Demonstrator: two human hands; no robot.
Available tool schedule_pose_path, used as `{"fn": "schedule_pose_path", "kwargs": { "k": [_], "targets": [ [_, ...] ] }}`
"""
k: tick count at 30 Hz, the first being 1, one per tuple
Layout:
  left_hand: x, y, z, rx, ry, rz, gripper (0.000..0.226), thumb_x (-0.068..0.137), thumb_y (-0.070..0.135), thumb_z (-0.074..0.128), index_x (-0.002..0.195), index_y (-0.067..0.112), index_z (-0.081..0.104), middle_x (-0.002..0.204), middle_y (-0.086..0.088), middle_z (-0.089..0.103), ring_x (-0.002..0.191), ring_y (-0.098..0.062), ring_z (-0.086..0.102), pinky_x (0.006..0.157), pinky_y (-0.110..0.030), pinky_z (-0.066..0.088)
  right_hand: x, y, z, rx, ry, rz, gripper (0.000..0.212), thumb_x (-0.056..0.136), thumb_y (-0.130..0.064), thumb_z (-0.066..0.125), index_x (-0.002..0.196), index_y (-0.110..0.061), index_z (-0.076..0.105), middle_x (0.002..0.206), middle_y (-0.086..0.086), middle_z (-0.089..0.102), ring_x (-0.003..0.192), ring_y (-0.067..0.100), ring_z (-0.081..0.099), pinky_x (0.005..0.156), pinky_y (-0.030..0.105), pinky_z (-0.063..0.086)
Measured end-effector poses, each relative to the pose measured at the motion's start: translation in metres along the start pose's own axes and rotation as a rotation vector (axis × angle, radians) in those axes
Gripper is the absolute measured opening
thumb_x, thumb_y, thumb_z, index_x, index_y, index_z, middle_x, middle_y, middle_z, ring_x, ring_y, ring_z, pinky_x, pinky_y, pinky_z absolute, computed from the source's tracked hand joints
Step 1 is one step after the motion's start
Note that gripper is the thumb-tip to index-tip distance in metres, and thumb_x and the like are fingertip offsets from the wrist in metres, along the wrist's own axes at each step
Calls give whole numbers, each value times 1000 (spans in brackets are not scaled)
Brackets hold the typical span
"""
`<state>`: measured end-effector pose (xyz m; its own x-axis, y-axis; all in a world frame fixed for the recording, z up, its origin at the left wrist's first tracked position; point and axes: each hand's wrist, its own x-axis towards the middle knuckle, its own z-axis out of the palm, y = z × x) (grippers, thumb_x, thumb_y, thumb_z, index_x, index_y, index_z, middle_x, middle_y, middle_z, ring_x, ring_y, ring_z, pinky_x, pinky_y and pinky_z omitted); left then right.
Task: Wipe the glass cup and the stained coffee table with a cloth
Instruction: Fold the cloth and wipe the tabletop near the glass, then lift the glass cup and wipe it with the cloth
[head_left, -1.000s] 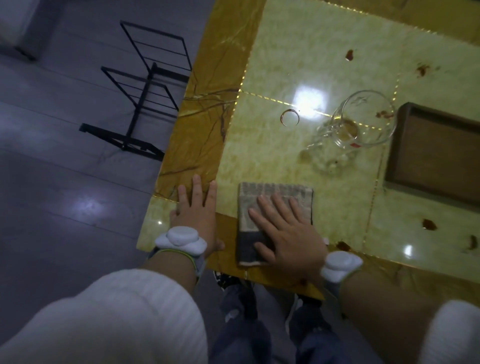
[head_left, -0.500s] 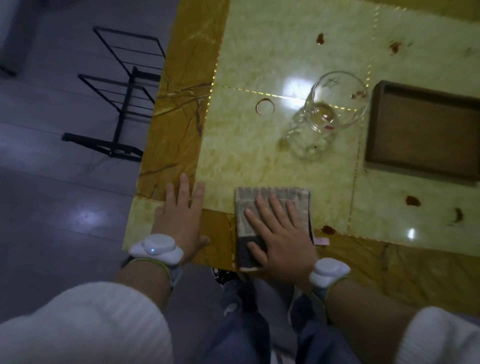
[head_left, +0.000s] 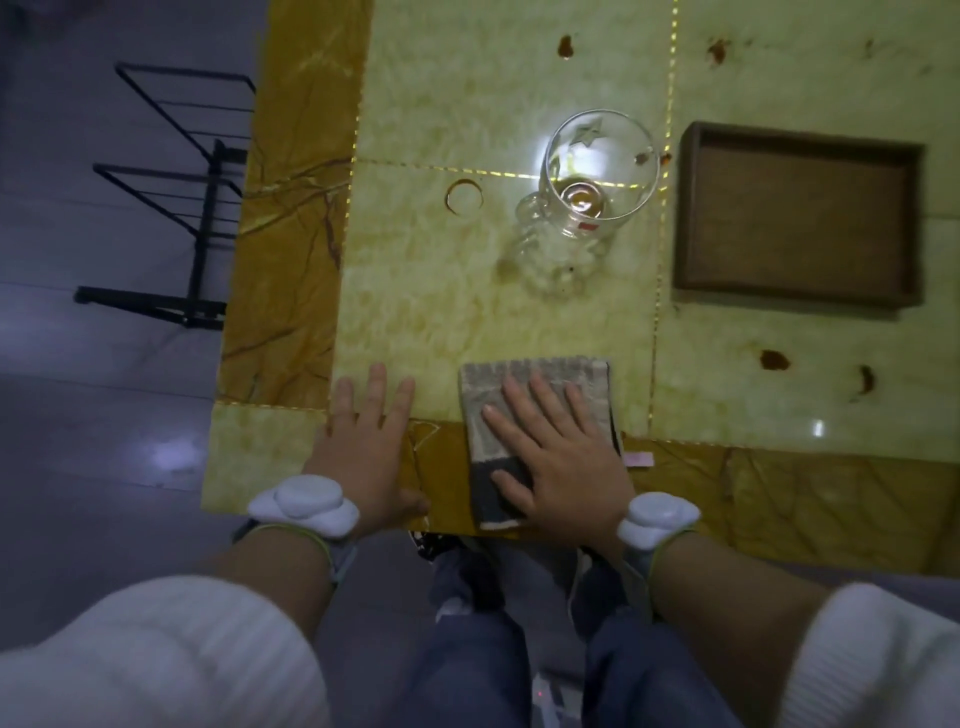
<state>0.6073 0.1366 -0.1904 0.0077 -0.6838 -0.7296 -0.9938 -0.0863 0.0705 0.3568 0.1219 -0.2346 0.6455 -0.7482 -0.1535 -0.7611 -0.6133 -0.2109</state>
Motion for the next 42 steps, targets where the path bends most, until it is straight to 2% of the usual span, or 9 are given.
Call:
{"fn": "schedule_pose_path", "kwargs": {
  "k": [9, 14, 17, 22, 29, 35, 37, 39, 42],
  "targets": [
    [1, 9, 3, 11, -42, -76, 131, 69, 70, 68, 149, 28, -28, 153, -6, -39, 144, -45, -20, 115, -61, 18, 5, 14, -10, 9, -67, 174, 71, 94, -56, 40, 156, -25, 26, 165, 7, 15, 153, 31, 8, 121, 56, 10],
    [2, 22, -41, -27, 22, -87, 99, 81, 71, 51, 155, 20, 8, 163, -9, -1, 148, -35, 10, 115, -51, 29, 9, 21, -32, 54, -189, 162, 71, 97, -58, 31, 158, -29, 10, 166, 2, -2, 153, 29, -3, 122, 53, 0],
    [13, 40, -74, -86, 83, -85, 79, 88, 60, 51, 148, 15, 27, 156, -12, 20, 137, -34, 34, 107, -45, 40, 11, 24, -44, 112, -263, 131, 69, 99, -55, 28, 158, -31, 2, 165, -1, -10, 153, 27, -9, 122, 50, -8],
    [44, 86, -138, -244, 248, -133, 61, 92, 54, 48, 137, 14, 40, 138, -12, 40, 117, -36, 53, 93, -43, 48, 26, 38, -74, 170, -284, 116, 64, 100, -49, 34, 157, -27, 16, 166, 1, 11, 152, 24, 11, 122, 48, 5],
    [81, 133, -189, -483, 277, -217, 67, 93, 56, 45, 136, 5, 45, 141, -18, 42, 120, -39, 52, 100, -42, 44, 54, 57, -96, 147, -258, 164, 59, 96, -43, 37, 152, -26, 29, 163, 4, 22, 149, 26, 21, 119, 47, 16],
    [97, 157, -203, -370, 246, -182, 60, 102, 47, 28, 122, -2, 56, 129, -24, 55, 119, -40, 52, 98, -40, 40, 71, 73, -100, 166, -241, 203, 55, 94, -41, 42, 147, -26, 38, 158, 1, 34, 144, 24, 31, 117, 47, 21],
    [102, 162, -201, -383, 280, -168, 54, 103, 42, 30, 107, -5, 57, 127, -24, 56, 118, -39, 52, 96, -40, 40, 70, 79, -98, 170, -233, 204, 53, 93, -41, 43, 143, -25, 42, 155, 2, 38, 140, 25, 35, 115, 46, 25],
    [106, 164, -197, -371, 258, -158, 42, 103, 29, 35, 72, 3, 44, 114, -22, 59, 113, -38, 55, 83, -36, 42, 68, 83, -96, 166, -238, 203, 51, 92, -41, 42, 140, -24, 44, 151, 2, 41, 137, 25, 38, 112, 44, 29],
    [110, 159, -196, -343, 207, -147, 39, 98, 14, 38, 61, 15, 28, 69, -5, 41, 75, -28, 51, 53, -26, 30, 66, 85, -96, 164, -253, 214, 50, 91, -41, 42, 138, -23, 44, 151, 2, 40, 136, 25, 39, 110, 42, 30]
  ]
}}
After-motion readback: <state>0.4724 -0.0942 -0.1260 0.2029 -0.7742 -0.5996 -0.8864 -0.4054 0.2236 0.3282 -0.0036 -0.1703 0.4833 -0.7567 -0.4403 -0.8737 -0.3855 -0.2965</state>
